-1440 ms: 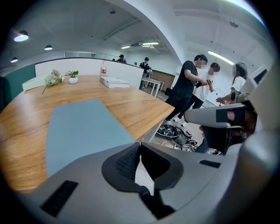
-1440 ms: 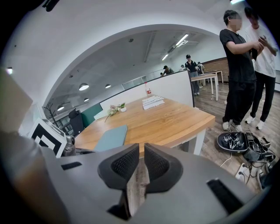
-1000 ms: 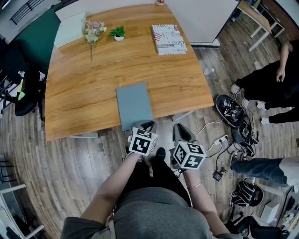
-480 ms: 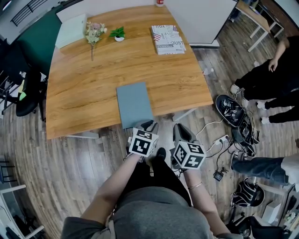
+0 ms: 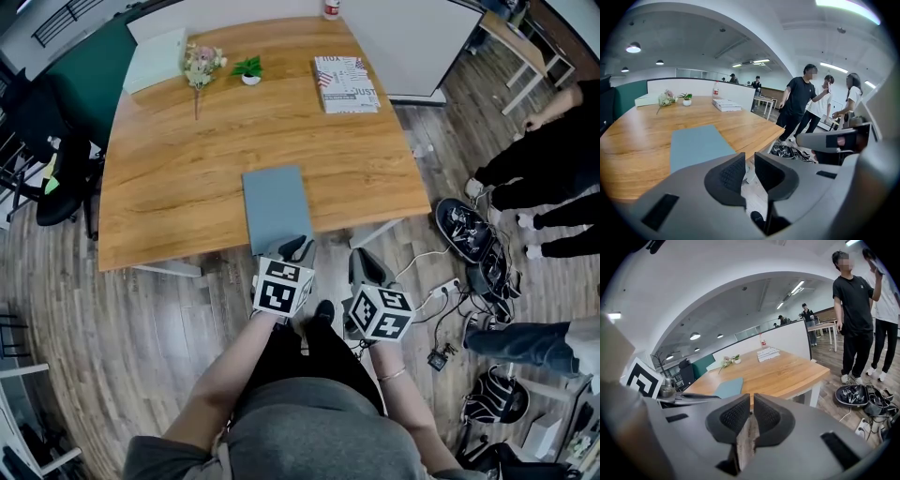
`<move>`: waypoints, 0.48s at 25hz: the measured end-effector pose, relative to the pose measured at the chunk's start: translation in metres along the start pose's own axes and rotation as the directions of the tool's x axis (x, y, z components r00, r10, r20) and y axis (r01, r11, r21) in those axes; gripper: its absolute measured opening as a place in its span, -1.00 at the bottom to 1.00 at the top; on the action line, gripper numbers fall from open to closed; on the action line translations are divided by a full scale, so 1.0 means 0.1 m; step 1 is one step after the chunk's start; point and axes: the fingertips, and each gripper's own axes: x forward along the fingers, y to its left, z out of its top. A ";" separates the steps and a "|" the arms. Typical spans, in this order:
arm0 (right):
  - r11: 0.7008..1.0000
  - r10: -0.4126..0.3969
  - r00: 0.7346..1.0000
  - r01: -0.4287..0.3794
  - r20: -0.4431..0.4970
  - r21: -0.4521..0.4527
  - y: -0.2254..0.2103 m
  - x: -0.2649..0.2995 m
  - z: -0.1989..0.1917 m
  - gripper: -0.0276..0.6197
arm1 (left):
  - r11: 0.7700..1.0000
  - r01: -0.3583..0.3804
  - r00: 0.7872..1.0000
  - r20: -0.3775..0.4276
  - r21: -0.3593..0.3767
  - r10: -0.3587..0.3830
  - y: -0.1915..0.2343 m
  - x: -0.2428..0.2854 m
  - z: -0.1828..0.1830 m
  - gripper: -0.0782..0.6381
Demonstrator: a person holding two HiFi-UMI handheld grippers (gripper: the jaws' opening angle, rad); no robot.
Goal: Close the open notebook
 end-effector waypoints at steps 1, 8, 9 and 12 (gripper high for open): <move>1.000 0.002 1.000 -0.002 0.003 -0.002 0.01 0.00 0.01 -0.82 | 1.000 -0.004 1.000 0.010 -0.005 0.004 0.02 -0.03 0.02 -0.58; 0.999 0.029 0.999 -0.028 0.038 -0.021 0.14 -0.01 0.17 -0.83 | 0.999 -0.046 0.996 0.075 -0.029 0.048 0.18 -0.19 0.18 -0.62; 0.999 0.034 0.998 -0.033 0.043 -0.023 0.16 -0.01 0.19 -0.84 | 0.998 -0.053 0.995 0.084 -0.034 0.056 0.21 -0.21 0.19 -0.62; 0.998 0.054 0.997 -0.052 0.058 -0.032 0.24 -0.03 0.26 -0.85 | 0.996 -0.076 0.991 0.109 -0.047 0.080 0.28 -0.30 0.24 -0.64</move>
